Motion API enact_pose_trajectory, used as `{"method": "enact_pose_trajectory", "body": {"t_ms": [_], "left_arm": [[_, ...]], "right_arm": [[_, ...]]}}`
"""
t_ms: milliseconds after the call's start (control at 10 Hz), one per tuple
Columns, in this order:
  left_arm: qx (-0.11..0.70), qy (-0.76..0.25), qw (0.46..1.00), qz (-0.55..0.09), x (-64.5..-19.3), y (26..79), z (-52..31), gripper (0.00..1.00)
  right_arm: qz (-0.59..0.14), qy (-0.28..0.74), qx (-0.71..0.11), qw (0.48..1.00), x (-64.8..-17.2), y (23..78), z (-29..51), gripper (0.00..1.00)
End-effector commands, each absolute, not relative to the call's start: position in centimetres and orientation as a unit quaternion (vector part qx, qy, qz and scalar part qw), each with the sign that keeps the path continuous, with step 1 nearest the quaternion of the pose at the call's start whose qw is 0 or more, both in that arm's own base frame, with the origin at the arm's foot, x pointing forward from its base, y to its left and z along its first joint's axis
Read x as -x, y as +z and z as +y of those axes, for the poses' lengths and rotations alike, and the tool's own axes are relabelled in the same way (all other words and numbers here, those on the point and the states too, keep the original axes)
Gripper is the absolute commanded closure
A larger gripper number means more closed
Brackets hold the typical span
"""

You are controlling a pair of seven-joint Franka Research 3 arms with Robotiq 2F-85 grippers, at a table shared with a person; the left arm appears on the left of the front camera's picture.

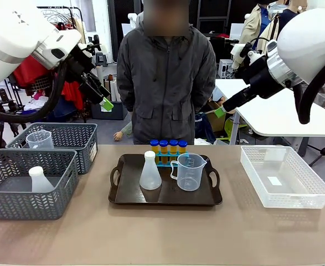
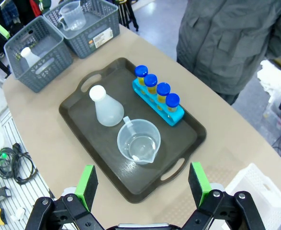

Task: Prepare the laboratory tools.
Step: Pick up one Small flask and place it on the Handle tray.

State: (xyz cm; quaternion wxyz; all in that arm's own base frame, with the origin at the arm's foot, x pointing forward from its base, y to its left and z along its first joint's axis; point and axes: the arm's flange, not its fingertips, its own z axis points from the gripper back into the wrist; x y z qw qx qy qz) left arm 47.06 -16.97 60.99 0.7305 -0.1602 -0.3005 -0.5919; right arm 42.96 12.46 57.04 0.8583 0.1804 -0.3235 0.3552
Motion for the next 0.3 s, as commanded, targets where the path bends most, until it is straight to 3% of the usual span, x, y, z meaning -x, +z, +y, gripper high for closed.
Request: {"method": "enact_pose_trajectory", "body": {"t_ms": [0,200], "left_arm": [[0.162,-0.59,0.732,-0.3,-47.01,61.06,-16.68,0.0],[0.162,-0.59,0.732,-0.3,-47.01,61.06,-16.68,0.0]], "right_arm": [[-0.329,0.356,-0.191,0.853,-43.04,57.05,12.37,0.0],[-0.329,0.356,-0.191,0.853,-43.04,57.05,12.37,0.0]]}}
